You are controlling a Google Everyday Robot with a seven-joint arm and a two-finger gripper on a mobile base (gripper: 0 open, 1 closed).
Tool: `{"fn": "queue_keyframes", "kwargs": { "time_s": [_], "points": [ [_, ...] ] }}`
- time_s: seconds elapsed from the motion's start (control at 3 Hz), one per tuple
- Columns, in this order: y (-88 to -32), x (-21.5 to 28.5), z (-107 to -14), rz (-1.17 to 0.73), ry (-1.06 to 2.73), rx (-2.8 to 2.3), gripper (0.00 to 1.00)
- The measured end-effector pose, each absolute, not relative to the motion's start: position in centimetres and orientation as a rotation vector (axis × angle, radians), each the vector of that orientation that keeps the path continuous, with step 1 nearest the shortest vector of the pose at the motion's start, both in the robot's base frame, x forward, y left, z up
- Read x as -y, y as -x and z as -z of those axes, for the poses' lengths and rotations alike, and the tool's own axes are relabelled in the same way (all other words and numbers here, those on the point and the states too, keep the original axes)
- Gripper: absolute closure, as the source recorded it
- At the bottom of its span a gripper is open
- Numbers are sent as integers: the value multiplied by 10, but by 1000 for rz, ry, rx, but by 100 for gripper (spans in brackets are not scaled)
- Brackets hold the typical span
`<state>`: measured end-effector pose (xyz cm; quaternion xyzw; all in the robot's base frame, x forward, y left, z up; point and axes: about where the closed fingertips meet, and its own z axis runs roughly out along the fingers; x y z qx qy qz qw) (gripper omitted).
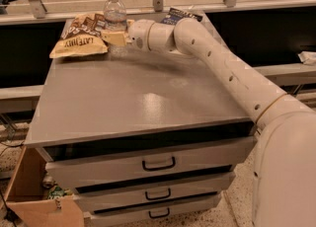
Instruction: Move water bottle near brown chip bag
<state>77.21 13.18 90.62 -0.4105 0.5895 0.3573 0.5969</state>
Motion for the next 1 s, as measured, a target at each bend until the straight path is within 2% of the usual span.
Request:
{"fn": "queue_keyframes", "kwargs": {
  "time_s": [0.67,1.0],
  "points": [
    [-777,-139,-896,-861,909,-1422,13],
    [-778,-142,-891,-879,904,-1444,0]
  ]
}}
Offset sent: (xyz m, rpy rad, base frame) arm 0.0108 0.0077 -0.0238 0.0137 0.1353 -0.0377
